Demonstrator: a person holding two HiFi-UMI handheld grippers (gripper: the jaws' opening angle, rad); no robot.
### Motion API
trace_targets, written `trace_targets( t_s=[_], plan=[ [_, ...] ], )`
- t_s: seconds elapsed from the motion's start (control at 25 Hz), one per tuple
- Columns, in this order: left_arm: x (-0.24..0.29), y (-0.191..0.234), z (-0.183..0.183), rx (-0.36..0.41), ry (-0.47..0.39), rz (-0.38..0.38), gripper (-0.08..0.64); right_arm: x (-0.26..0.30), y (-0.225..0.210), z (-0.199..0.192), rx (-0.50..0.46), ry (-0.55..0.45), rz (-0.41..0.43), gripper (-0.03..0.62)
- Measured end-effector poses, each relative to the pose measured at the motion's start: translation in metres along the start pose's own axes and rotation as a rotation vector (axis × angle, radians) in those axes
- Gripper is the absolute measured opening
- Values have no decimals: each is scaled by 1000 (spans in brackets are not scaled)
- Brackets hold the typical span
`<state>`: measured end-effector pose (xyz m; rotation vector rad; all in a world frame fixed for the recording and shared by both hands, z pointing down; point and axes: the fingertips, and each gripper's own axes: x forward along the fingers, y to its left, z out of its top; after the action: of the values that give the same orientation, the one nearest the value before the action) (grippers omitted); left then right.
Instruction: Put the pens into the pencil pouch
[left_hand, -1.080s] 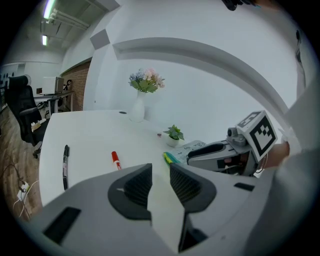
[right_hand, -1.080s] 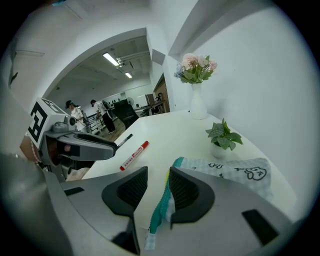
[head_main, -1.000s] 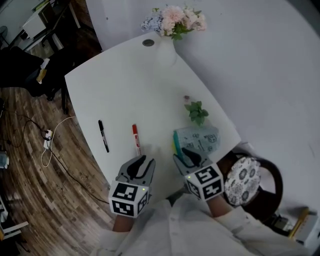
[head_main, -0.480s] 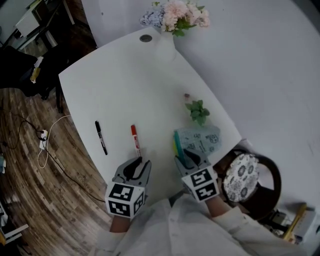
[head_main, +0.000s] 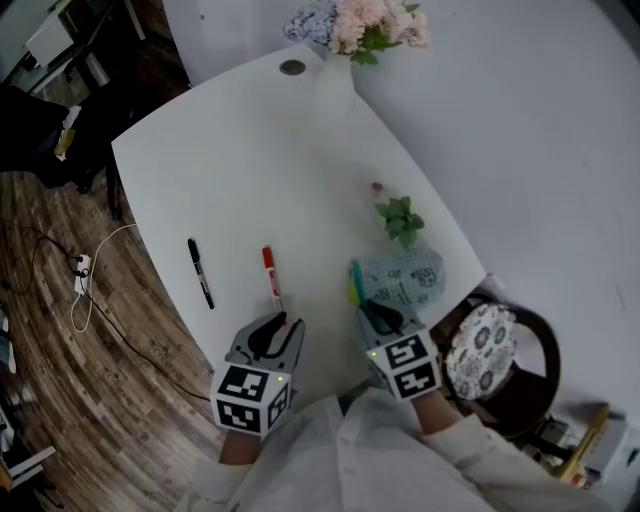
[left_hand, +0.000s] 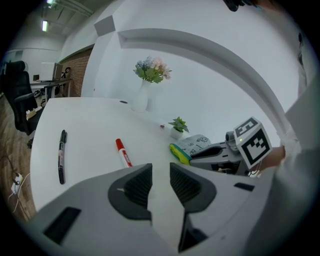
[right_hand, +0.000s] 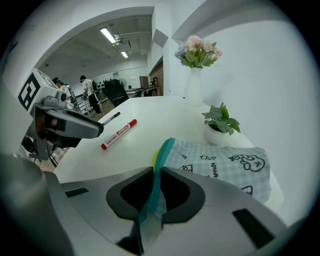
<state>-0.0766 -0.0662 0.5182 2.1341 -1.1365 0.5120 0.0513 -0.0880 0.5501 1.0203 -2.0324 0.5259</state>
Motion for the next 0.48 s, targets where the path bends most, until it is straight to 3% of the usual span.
trace_targets(
  t_s=[0.32,0.48],
  plan=[
    [-1,-10,-2,8,-2,-16,107,-13,-4,2,40,-57,48,43],
    [-3,-13,2,15,-17,-15,107,-24,3,17,111,-121,104,43]
  ],
)
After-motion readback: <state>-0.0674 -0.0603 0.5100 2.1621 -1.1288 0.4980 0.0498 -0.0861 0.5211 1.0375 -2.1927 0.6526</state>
